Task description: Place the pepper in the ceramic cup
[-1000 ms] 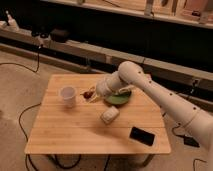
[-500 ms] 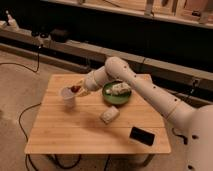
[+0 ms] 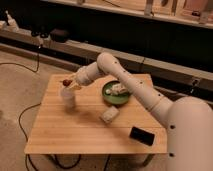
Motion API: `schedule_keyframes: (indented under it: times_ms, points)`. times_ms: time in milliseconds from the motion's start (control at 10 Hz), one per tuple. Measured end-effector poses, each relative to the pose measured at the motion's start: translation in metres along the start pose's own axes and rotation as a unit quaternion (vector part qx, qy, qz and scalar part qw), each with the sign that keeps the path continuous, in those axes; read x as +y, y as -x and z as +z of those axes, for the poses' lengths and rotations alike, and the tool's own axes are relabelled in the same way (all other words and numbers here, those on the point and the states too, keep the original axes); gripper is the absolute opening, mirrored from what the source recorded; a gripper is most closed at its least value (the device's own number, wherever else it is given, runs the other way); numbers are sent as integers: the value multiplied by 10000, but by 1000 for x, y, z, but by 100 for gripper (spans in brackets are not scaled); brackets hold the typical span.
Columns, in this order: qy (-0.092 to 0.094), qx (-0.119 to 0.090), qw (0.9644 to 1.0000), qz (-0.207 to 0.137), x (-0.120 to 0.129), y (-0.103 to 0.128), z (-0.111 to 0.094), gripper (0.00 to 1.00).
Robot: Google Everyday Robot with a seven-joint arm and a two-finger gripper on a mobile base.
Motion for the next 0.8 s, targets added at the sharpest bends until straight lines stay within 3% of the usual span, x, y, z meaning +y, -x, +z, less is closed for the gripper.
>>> schedule_keyframes:
  times_ms: [300, 800]
  points:
    - [-15, -9, 10000, 54, 18, 3, 21, 19]
    - [-328, -158, 9993, -101, 18, 6, 54, 66]
